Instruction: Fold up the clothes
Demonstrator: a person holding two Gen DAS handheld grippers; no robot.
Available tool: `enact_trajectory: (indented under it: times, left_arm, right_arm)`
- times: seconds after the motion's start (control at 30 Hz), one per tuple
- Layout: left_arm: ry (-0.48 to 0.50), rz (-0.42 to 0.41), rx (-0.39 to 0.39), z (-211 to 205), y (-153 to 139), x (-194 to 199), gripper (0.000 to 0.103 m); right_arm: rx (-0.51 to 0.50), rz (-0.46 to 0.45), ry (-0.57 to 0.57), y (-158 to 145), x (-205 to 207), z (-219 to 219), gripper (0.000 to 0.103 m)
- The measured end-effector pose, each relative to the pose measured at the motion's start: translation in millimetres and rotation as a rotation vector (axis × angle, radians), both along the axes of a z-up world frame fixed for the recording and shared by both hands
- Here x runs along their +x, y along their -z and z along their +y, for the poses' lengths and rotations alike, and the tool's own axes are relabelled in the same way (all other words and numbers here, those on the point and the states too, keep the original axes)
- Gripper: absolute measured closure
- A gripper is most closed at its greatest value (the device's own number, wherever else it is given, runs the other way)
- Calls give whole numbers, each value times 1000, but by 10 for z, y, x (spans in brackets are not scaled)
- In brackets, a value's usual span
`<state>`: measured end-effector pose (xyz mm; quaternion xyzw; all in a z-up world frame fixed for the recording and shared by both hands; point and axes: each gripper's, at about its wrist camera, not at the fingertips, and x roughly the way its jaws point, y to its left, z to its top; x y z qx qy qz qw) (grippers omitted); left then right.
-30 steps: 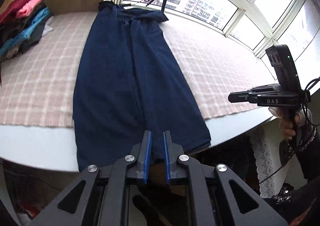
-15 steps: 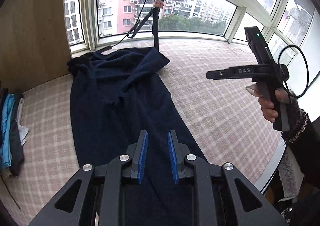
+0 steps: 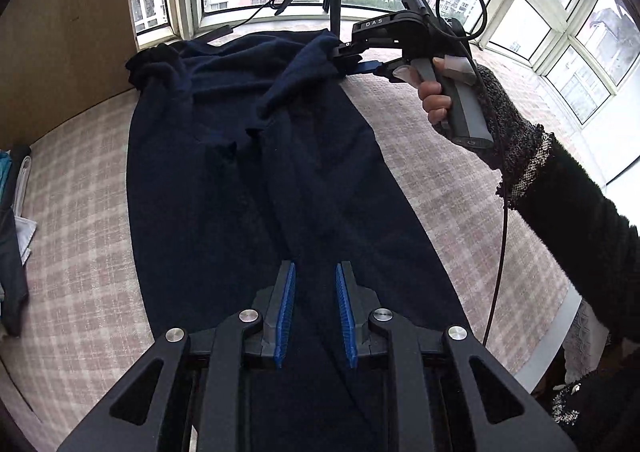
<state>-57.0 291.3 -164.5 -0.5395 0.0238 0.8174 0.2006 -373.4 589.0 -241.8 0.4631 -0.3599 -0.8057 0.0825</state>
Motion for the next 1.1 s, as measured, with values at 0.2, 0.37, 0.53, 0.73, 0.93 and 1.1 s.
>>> enact_trajectory:
  times: [0.2, 0.37, 0.53, 0.73, 0.93, 1.1]
  left_arm:
    - [3, -6, 6, -9, 63, -47, 83]
    - [12, 9, 19, -8, 65, -36, 83]
    - [14, 17, 19, 14, 139, -205, 83]
    - [46, 109, -7, 183, 193, -879, 80]
    - [93, 120, 65, 568, 320, -1709, 72]
    - [75, 121, -26, 650, 526, -2059, 92]
  right_arm:
    - [284, 154, -39, -500, -19, -426, 97]
    - [374, 191, -312, -817, -522, -1233, 74]
    - [410, 265, -312, -1070, -322, -1190, 62]
    - [501, 122, -208, -705, -156, -587, 62]
    - [376, 63, -261, -313, -268, -515, 61]
    - [335, 71, -265, -249, -379, -522, 60]
